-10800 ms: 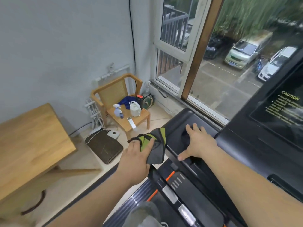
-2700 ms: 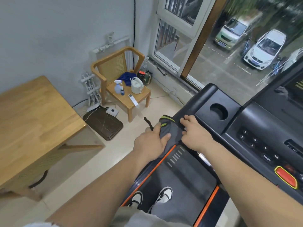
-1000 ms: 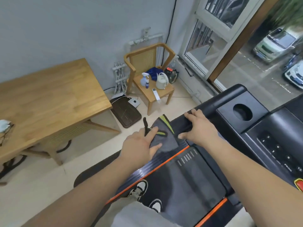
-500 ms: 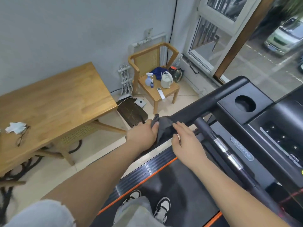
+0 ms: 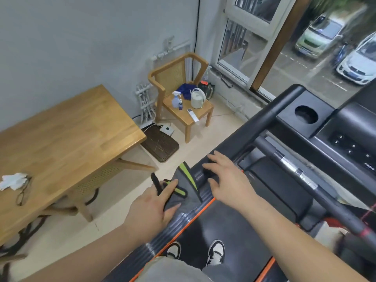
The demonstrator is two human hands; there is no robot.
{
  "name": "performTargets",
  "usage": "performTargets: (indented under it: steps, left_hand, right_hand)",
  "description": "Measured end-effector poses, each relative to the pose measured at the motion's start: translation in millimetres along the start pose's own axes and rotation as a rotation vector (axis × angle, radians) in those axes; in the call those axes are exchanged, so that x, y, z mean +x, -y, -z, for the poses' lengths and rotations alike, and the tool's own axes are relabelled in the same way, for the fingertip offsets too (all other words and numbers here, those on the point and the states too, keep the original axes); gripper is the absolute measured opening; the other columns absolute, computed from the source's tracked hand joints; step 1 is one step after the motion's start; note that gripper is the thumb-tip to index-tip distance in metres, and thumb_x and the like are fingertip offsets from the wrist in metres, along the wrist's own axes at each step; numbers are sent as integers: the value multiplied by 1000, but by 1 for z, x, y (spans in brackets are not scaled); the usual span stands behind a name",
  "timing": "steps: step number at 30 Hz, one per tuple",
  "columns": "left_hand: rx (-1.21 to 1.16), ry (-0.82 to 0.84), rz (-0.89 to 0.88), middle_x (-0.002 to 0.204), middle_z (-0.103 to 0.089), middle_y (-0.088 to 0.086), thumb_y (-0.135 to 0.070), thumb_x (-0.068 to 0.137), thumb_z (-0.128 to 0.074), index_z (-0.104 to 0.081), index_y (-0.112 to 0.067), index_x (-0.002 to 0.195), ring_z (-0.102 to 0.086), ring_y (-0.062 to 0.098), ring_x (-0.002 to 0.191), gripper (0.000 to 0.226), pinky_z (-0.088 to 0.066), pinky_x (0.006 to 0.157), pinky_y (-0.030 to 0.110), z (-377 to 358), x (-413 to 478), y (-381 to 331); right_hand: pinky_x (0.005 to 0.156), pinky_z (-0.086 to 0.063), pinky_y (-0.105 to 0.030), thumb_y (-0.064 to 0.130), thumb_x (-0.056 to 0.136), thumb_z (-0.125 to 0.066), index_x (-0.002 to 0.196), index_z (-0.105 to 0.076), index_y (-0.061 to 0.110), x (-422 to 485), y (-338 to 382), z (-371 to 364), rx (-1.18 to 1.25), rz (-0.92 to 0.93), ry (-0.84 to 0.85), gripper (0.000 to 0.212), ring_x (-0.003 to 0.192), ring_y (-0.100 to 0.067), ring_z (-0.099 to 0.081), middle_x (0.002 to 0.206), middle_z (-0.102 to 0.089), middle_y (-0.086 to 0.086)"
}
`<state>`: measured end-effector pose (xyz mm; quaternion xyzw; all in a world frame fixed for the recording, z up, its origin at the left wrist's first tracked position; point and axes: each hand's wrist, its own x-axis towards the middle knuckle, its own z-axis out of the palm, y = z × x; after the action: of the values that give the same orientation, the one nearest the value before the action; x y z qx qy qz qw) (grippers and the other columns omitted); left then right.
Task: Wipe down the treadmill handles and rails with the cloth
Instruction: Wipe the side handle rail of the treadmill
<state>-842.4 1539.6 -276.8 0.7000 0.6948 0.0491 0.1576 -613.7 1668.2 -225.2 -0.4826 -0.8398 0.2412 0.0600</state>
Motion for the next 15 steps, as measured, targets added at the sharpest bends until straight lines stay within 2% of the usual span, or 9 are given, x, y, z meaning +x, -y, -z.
performTargets:
  steps: [2,4,6,8,9,10,12,13,15]
  left_hand:
    - [-77,54,36,128,-61,11,-76,94,-19,-20,-44,155,-67,34,101,68,-57,81,44,-4,35,-2]
    - [-383,223,171,124,-66,11,-87,88,-14,-34,-49,141,-65,37,111,68,-53,95,49,-4,77,-5]
    - [-589,278,219,122,-67,6,-95,81,-16,-46,-47,128,-64,32,116,73,-50,101,51,-8,95,-3]
    - [-443,205,144,125,-64,5,-82,93,-23,-43,-45,139,-63,30,115,62,-52,97,48,-5,67,-2]
    - [-313,104,85,127,-61,6,-72,98,-28,-37,-44,147,-63,30,113,57,-54,92,46,-7,42,1]
    - [-183,-10,23,129,-59,7,-65,99,-35,-32,-42,153,-63,30,110,58,-56,87,45,-9,13,7]
    - [-87,-85,-51,131,-59,9,-56,95,-56,-34,-37,156,-65,30,106,68,-60,79,42,-7,-36,17]
    - [-81,-93,-54,132,-59,10,-53,93,-62,-36,-35,156,-67,30,103,71,-61,75,41,-10,-48,23]
    - [-39,-64,-34,128,-60,11,-58,95,-50,-33,-36,156,-67,31,95,67,-60,68,42,-14,-42,32]
  right_hand:
    - [125,-25,-36,7,84,-70,139,-63,16,0,11,-8,-27,25,9,56,152,-21,-31,154,-50,-2]
    - [127,-22,-34,6,82,-67,147,-54,15,1,20,-12,-43,-4,31,68,153,-22,-29,158,-45,-4]
    - [126,-16,-28,6,82,-65,156,-39,15,1,26,-13,-54,-56,72,79,156,-21,-20,165,-32,-3]
    - [124,-16,-27,12,84,-69,161,-28,18,-1,30,-15,-88,-92,117,87,157,-17,-13,169,-23,1]
    - [124,-16,-27,18,84,-75,162,-25,19,-1,31,-16,-110,-101,136,93,158,-15,-10,170,-21,3]
    - [124,-15,-27,26,81,-82,162,-23,19,0,31,-17,-125,-112,157,101,158,-15,-8,170,-18,4]
    - [124,-16,-28,41,73,-90,163,-23,19,1,32,-20,-164,-131,175,114,158,-14,-6,170,-16,7]
    - [124,-19,-29,44,72,-90,162,-26,20,1,32,-23,-186,-141,168,112,158,-14,-8,169,-18,7]
    - [117,-34,-33,44,72,-88,155,-40,19,3,36,-25,-216,-150,125,99,153,-17,-21,161,-33,4]
